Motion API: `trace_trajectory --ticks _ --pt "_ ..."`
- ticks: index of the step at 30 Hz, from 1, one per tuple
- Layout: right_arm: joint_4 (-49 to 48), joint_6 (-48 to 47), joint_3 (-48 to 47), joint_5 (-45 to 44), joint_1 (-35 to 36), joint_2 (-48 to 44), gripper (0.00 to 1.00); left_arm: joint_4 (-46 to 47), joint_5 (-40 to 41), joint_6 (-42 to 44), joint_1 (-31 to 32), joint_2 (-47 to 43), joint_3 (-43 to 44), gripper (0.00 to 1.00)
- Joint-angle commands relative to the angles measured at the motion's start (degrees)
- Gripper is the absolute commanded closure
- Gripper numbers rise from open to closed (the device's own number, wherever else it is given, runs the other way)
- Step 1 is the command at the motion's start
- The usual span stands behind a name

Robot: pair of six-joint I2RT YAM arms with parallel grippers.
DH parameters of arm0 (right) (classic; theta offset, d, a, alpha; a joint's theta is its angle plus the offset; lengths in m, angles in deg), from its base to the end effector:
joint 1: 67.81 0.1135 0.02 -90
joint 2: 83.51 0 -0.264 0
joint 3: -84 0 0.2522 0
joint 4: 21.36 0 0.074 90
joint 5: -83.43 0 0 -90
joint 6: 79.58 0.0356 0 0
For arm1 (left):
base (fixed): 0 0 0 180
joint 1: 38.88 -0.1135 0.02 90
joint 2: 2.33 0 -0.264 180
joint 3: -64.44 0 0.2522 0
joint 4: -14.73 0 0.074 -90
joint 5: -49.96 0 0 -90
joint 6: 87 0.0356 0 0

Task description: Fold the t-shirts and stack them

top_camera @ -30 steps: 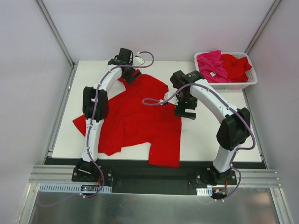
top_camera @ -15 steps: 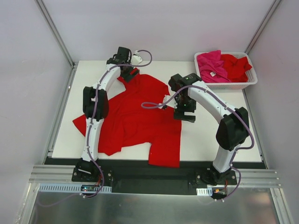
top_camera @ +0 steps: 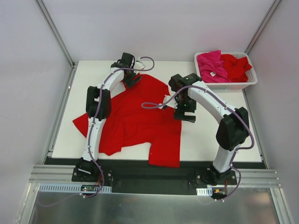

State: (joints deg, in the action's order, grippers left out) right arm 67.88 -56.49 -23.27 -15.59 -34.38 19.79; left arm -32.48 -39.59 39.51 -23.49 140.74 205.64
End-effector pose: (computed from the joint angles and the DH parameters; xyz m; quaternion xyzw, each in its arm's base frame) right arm 0.2879 0.1834 0.2791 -0.7628 0.6405 -0.0871 0.0168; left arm 0.5351 -0.1470 0.1811 0.4087 0.8430 0.0677 0.3430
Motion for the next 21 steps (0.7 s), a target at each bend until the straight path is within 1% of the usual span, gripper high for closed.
trace_trajectory --ticks 1,4,9,13,14,16,18,21 --pt "16.45 -0.23 -0.26 -0.39 0.23 -2.14 0.04 -0.39 4.73 2.77 -0.19 2.83 0.44 0.16" --pt "16.45 -0.23 -0.09 -0.21 0.23 -2.14 0.04 -0.39 8.67 5.84 -0.89 5.11 3.69 0.16" --pt "16.45 -0.23 0.35 -0.30 0.23 -2.06 0.04 -0.04 12.99 11.29 -2.83 8.81 8.87 0.16" --pt "16.45 -0.23 0.96 -0.48 0.14 -2.06 0.04 1.98 17.03 14.37 -4.32 10.13 10.20 0.16" --pt "16.45 -0.23 0.97 -0.48 0.23 -2.06 0.04 2.86 19.13 15.42 -4.85 10.39 10.20 0.16" --pt "16.45 -0.32 1.05 -0.56 0.23 -1.97 0.04 5.84 21.77 15.69 -5.38 10.22 10.20 0.16" --pt "16.27 -0.32 0.79 -0.56 0.23 -1.88 0.04 7.08 23.89 13.68 -5.99 8.73 10.81 0.15" --pt "16.19 -0.32 0.53 -0.21 0.23 -1.71 0.04 7.52 24.42 8.76 -6.08 2.33 8.54 0.14"
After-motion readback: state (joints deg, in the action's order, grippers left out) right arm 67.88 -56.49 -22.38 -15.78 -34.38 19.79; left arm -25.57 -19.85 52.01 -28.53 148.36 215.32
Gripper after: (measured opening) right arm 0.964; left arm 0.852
